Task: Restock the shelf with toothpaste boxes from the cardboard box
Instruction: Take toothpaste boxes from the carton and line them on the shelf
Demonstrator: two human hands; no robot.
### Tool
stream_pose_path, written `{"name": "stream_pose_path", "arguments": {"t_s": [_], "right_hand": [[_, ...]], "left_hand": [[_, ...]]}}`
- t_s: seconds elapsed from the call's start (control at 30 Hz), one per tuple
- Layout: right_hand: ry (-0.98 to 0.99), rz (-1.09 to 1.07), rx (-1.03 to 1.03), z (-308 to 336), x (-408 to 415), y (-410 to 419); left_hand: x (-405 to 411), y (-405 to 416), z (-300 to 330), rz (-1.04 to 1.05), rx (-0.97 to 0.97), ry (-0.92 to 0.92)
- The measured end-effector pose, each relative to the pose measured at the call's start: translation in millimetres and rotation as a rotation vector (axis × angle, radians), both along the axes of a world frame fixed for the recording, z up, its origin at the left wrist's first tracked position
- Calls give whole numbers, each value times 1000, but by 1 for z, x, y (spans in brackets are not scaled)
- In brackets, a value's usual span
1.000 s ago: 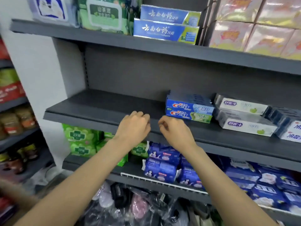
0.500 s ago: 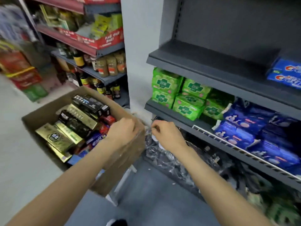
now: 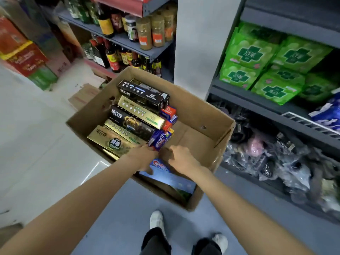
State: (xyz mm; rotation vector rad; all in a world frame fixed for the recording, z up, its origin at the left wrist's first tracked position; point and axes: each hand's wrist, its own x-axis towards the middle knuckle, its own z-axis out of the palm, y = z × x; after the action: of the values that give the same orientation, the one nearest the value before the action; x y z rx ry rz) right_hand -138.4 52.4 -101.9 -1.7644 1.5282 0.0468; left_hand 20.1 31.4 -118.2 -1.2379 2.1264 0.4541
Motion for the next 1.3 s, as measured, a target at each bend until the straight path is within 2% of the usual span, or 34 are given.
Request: {"name": "stream_pose_path", "arguments": {"t_s": [0.13,0.27,0.37,0.5,0.63,0.7,0.9,1.07,1.1,1.17,1.3], "right_hand": [[73,53,214,-44,21,12],[136,77,273,-68,26,21],[177,46,255,-74,27,21],[159,-139,330,-67,20,5],[-24,-522,296,-57,-3,-9],[-114,-638,242,-52,-10,-11],[-219,-729,37,-20,-18,-11],[-294,-764,-50,2,-26,-13],[-351,-798,-49,4,-28,-13],[-483,-867,-38,14,-32,-13],[-666,-935,-9,39,-39,-10]], "left_hand": [[17,2,-19,-200,-111,-95],[19,-1,-27,-168,-143,-76],[20,-1,-29,-123,-168,38],[23,-10,-20,117,-179,223],[14,-13,-23,85,-244,209],[2,-14,-28,18,-192,177],[-39,-20,-48,-169,188,55],[-51,-17,-55,-130,221,-36],[-50,-18,-56,-66,187,-2],[-44,-23,-55,158,145,179],[-36,-31,-31,689,234,735]]}}
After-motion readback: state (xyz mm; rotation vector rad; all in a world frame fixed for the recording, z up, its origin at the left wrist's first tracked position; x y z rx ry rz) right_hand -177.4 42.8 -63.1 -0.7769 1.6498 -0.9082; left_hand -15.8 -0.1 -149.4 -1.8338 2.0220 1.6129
